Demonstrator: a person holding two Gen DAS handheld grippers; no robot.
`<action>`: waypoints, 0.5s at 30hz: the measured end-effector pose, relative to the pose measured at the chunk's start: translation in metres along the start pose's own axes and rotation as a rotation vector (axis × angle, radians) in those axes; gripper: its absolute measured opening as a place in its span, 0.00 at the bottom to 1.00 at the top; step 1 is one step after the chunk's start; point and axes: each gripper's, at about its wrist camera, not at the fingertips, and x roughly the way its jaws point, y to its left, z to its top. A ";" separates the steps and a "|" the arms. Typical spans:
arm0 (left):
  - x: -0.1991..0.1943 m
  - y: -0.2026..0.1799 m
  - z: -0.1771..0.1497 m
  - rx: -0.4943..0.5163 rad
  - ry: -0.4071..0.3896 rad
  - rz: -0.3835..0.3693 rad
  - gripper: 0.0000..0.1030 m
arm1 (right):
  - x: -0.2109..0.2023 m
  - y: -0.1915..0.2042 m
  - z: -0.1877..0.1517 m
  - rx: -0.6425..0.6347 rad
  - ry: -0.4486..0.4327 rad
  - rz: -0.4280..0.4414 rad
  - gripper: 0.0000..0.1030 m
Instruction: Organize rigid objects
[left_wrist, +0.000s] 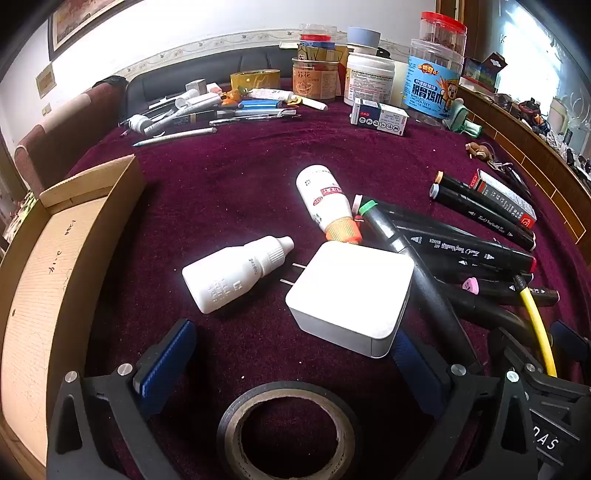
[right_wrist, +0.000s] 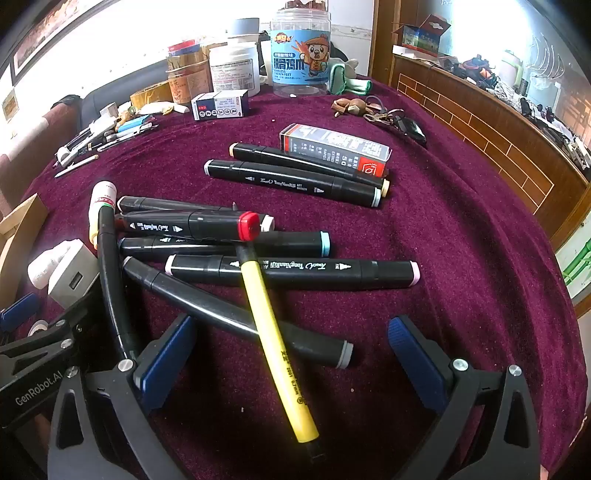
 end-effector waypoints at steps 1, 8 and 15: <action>0.000 0.000 0.000 -0.002 0.000 -0.003 1.00 | 0.000 0.000 0.000 0.001 -0.004 0.001 0.99; 0.000 0.000 0.000 -0.002 0.004 -0.003 1.00 | 0.000 0.000 0.000 -0.001 -0.004 -0.001 0.99; 0.000 0.000 0.000 -0.002 0.004 -0.003 1.00 | 0.000 0.000 0.000 -0.001 -0.003 -0.002 0.99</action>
